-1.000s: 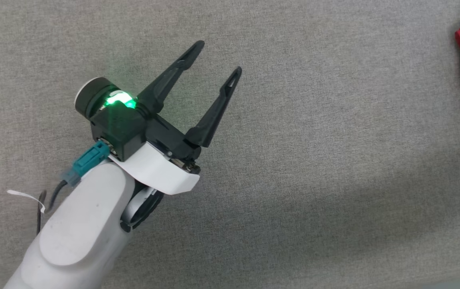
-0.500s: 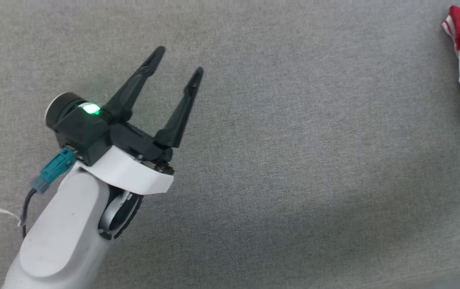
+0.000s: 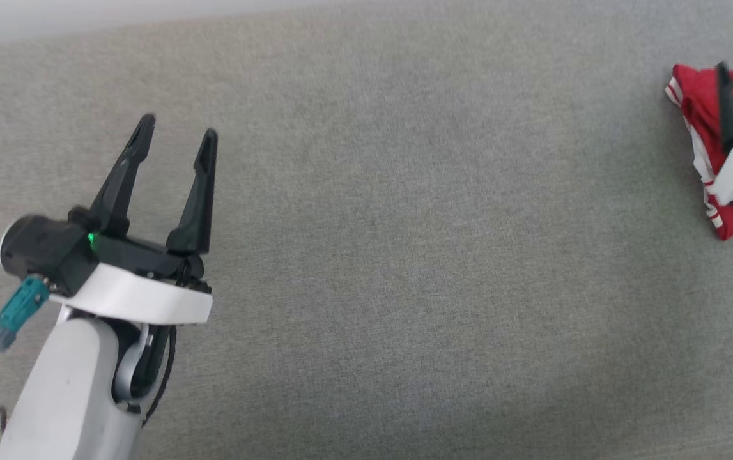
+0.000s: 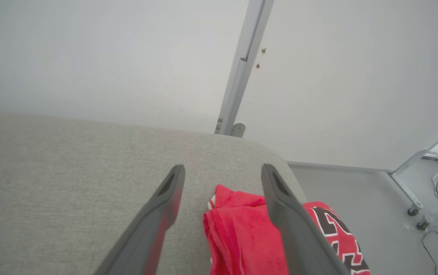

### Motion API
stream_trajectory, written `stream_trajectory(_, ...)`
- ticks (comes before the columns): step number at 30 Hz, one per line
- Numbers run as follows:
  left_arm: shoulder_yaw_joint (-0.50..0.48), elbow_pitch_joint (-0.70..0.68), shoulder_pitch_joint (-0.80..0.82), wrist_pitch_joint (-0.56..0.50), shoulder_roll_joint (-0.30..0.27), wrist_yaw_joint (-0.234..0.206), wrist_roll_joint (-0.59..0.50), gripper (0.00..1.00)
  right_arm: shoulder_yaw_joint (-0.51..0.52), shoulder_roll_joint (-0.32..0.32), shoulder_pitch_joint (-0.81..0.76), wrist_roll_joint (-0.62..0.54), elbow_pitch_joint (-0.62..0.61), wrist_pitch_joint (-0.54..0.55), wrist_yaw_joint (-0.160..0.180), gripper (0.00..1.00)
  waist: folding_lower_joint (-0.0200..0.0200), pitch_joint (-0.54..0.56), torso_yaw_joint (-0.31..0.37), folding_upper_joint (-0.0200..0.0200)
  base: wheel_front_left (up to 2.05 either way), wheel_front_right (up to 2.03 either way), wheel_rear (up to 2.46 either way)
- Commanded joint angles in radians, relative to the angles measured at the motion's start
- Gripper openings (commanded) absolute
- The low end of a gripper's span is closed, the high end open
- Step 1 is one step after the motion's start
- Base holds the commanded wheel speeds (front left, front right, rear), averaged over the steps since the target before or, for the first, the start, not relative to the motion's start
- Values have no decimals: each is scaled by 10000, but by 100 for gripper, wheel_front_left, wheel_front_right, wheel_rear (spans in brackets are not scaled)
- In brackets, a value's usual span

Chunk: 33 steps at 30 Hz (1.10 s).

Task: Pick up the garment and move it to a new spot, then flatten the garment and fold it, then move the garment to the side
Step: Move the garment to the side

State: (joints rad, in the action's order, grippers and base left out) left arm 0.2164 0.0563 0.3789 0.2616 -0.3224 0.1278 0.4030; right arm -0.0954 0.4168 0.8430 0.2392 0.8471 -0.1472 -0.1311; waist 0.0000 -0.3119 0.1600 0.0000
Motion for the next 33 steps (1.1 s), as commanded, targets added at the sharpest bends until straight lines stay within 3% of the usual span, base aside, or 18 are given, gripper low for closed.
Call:
stream_trajectory(1, -91, -21, -206, 41, 65, 35, -120, 100, -36, -79, -191, 158, -93, -112, 7, 100, 0, 244, -99, 0, 0, 0, 0)
stream_trajectory(13, -1988, -235, -1919, 43, 771, 33, -768, 100, -442, -733, -2338, 555, -1941, -1053, 7, 100, 0, 1387, -552, 0, 0, 0, 0)
stream_trajectory(33, -3652, -825, -4640, 43, 1342, 34, -1059, 100, 1075, -1829, -6355, 177, -5229, -1178, 7, 100, 0, 2726, -1299, 0, 0, 0, 0)
